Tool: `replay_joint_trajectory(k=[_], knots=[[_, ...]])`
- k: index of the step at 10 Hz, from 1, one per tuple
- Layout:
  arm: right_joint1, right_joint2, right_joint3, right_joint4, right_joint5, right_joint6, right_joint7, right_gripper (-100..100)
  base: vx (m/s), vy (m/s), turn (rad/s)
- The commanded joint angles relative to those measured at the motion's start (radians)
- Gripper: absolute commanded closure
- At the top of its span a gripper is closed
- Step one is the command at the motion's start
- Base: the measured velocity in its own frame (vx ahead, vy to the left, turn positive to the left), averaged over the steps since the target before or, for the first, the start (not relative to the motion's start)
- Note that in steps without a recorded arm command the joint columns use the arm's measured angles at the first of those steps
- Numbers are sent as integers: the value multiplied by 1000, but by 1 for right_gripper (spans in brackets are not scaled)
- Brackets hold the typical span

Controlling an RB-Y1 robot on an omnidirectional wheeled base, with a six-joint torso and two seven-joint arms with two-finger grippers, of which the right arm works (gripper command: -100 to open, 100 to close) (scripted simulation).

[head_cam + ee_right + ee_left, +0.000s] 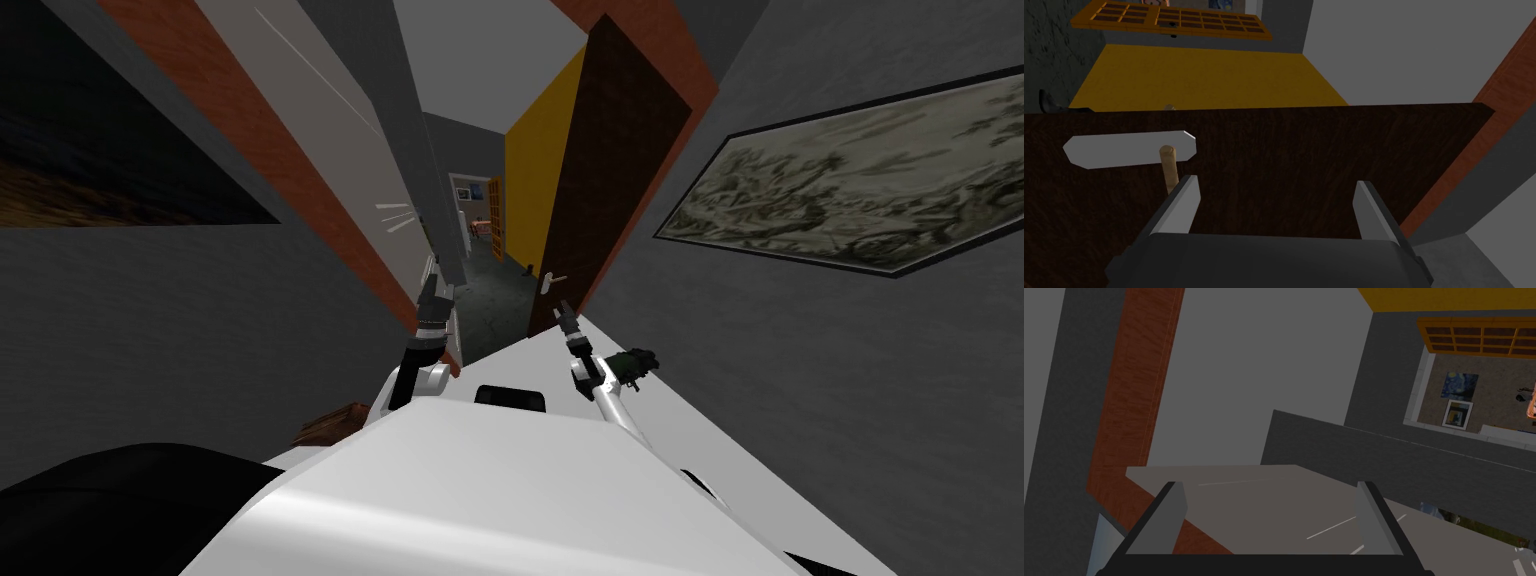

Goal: Push the door open

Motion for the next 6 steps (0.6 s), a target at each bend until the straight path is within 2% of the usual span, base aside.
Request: replay_joint_trajectory(k=[1,6], knots=[[-25,-12,1,49,13,-6,-24,-100,73,-105,69],[-103,-44,4,190,53,-19,-90,-100,74,-97,71]])
